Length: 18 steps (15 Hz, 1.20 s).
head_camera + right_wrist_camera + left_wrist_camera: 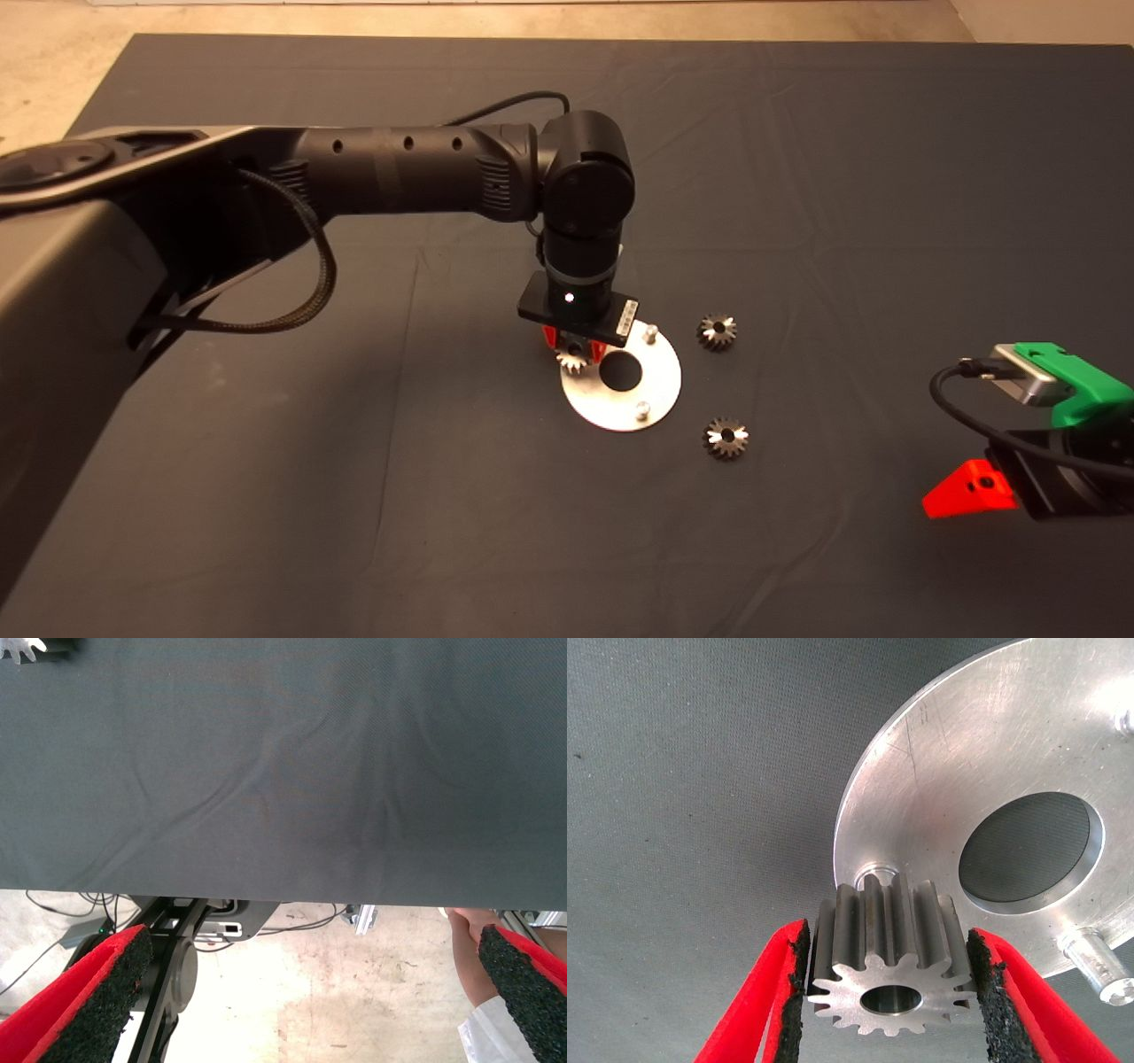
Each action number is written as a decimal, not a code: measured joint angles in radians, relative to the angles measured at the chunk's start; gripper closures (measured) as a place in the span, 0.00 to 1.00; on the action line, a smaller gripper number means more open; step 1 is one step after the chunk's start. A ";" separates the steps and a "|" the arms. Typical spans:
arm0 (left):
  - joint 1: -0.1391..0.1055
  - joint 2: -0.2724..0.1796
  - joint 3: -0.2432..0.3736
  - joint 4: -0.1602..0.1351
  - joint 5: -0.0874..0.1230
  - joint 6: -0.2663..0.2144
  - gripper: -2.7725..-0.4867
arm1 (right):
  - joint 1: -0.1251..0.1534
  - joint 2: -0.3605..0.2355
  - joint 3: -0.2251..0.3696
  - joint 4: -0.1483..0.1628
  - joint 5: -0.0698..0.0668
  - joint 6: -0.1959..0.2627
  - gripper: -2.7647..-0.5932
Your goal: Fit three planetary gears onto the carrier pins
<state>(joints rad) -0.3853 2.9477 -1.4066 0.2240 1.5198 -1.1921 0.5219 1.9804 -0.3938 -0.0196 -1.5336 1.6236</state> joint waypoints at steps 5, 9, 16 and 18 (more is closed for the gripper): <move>0.000 0.000 0.000 0.000 0.000 0.001 0.61 | 0.000 0.000 0.000 0.000 0.000 0.000 0.01; 0.000 0.000 -0.001 0.000 0.000 0.004 0.57 | 0.005 0.000 0.000 0.000 0.000 0.000 0.01; -0.004 -0.009 -0.019 -0.002 0.000 0.018 0.45 | 0.005 -0.006 0.000 0.000 0.000 0.000 0.01; -0.010 -0.042 0.007 -0.002 -0.002 -0.002 0.39 | 0.005 -0.006 0.000 0.000 0.000 -0.001 0.01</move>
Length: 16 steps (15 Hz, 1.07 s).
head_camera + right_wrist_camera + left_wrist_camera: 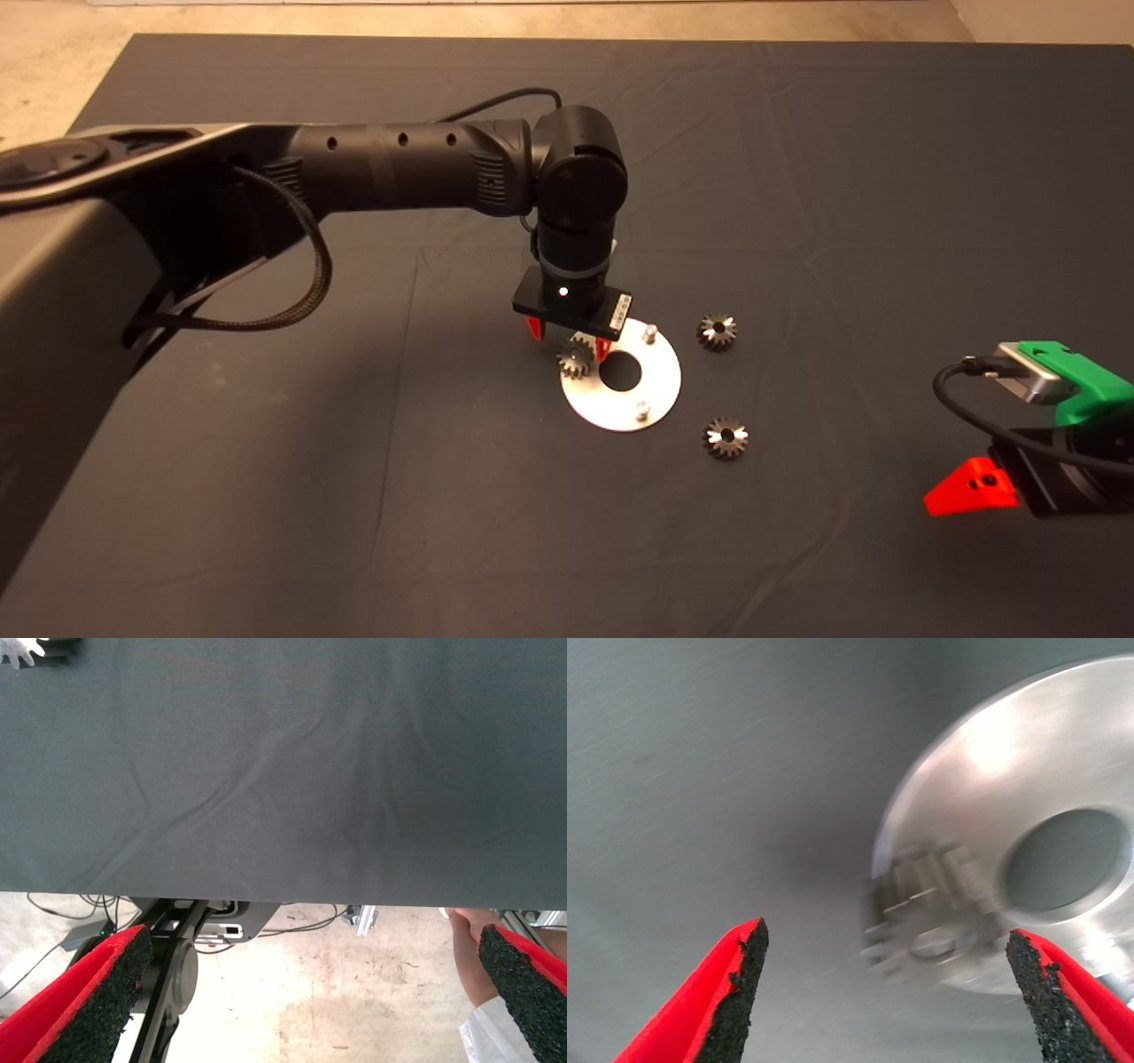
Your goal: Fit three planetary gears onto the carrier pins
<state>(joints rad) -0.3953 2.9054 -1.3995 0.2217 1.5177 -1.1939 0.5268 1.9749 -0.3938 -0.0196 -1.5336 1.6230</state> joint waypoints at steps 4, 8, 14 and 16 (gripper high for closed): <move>-0.027 -0.094 0.096 0.001 0.008 -0.040 0.32 | 0.000 0.009 -0.028 0.000 0.000 -0.089 0.01; -0.026 -0.218 0.294 0.002 0.001 -0.100 0.23 | 0.000 0.067 -0.153 0.000 -0.002 -0.194 0.01; -0.027 -0.490 0.596 0.002 0.009 -0.230 0.13 | -0.009 0.308 -0.401 0.000 0.000 -0.294 0.01; -0.027 -0.577 0.708 -0.001 0.008 -0.281 0.13 | -0.023 0.378 -0.467 0.000 0.003 -0.322 0.01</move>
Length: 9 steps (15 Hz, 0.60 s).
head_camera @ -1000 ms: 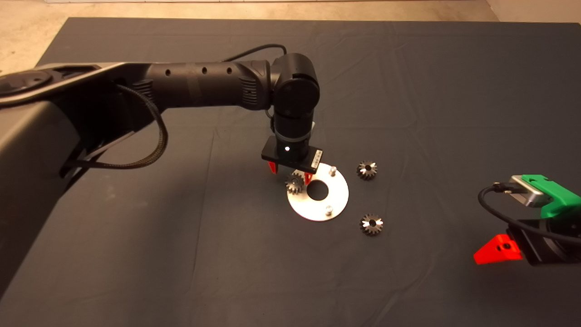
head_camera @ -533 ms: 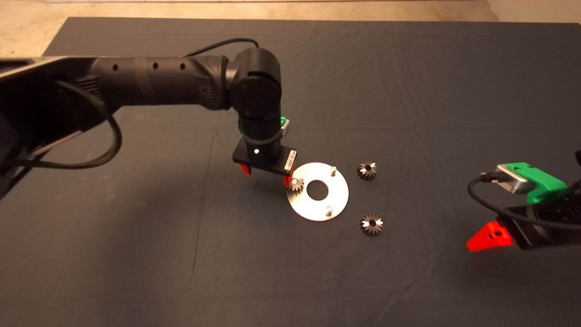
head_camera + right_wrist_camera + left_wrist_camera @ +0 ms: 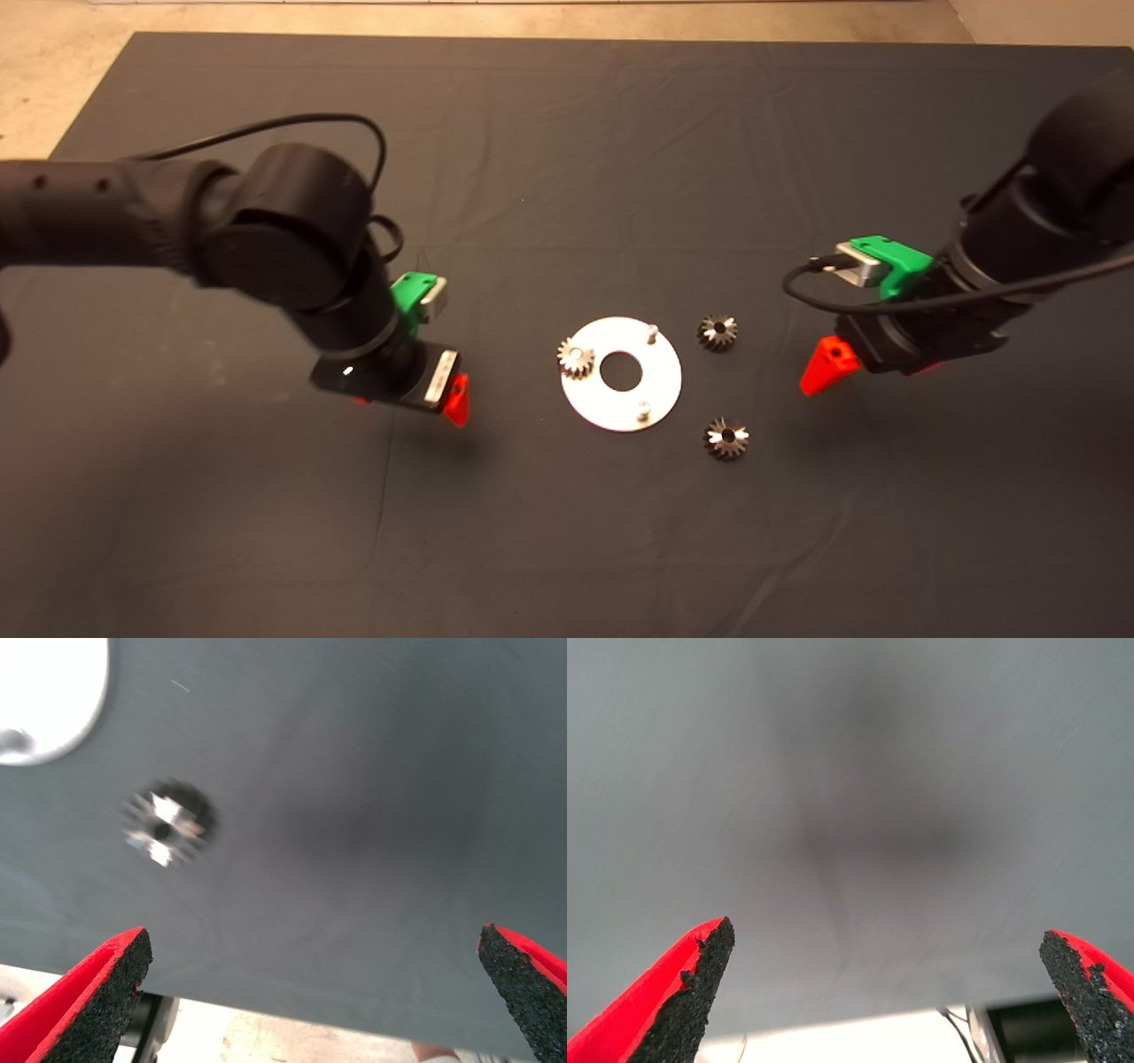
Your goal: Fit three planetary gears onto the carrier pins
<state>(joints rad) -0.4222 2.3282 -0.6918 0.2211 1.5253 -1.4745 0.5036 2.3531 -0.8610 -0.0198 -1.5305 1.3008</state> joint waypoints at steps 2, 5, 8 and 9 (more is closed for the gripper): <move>-0.003 -0.061 0.076 -0.004 0.003 -0.061 0.13 | -0.018 0.035 -0.066 -0.001 0.003 -0.036 0.01; -0.005 -0.088 0.187 -0.008 -0.006 -0.111 0.13 | -0.078 0.069 -0.160 -0.016 0.003 -0.091 0.01; -0.005 -0.176 0.259 -0.008 -0.004 -0.142 0.13 | -0.111 0.094 -0.207 -0.048 -0.002 -0.120 0.01; -0.005 -0.211 0.278 -0.009 -0.002 -0.145 0.13 | -0.110 0.111 -0.221 -0.059 -0.002 -0.129 0.01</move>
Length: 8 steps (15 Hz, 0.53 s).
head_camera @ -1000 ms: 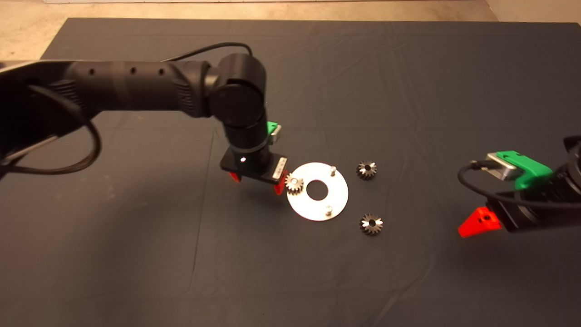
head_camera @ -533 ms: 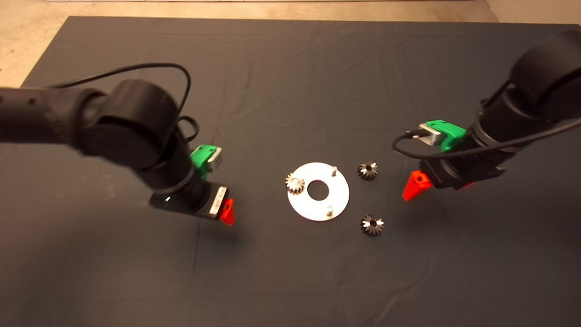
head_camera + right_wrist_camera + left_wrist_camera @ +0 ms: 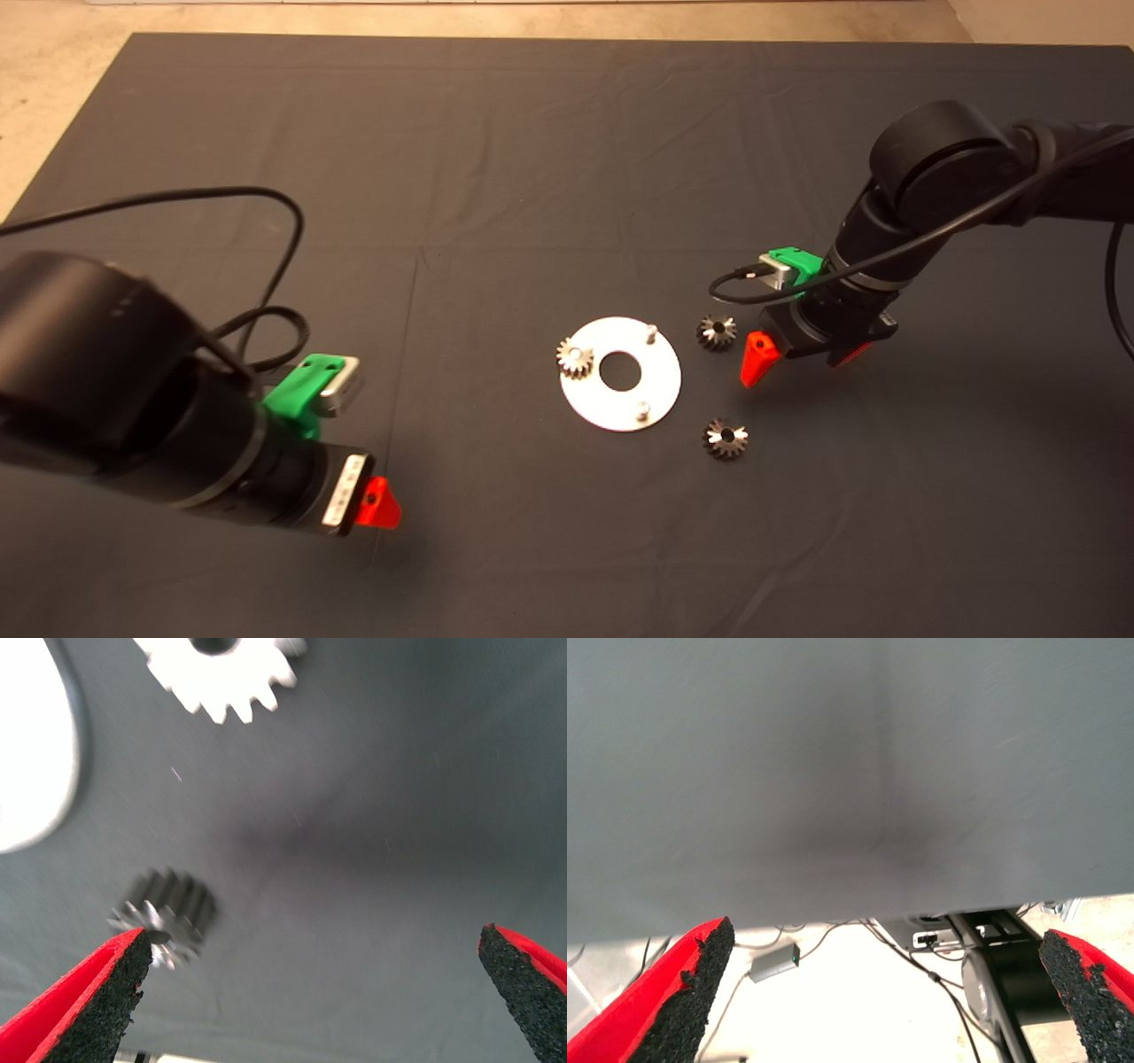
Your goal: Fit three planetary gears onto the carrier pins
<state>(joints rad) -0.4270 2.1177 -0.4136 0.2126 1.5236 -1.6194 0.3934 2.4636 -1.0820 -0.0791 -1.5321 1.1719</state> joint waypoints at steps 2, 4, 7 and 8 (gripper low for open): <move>0.000 -0.025 0.020 -0.003 0.003 -0.007 0.13 | -0.003 0.037 -0.032 -0.014 0.002 -0.024 0.01; 0.000 -0.025 0.030 -0.002 0.002 -0.008 0.13 | -0.011 0.067 -0.059 -0.036 0.002 -0.048 0.01; 0.000 -0.035 0.042 -0.003 0.002 -0.011 0.13 | -0.017 0.101 -0.081 -0.078 0.003 -0.078 0.01; 0.000 -0.041 0.044 -0.003 0.002 -0.011 0.13 | -0.017 0.109 -0.084 -0.090 0.003 -0.090 0.01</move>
<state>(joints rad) -0.4272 2.0766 -0.3694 0.2100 1.5260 -1.6304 0.3766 2.5728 -1.1662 -0.1691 -1.5287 1.0815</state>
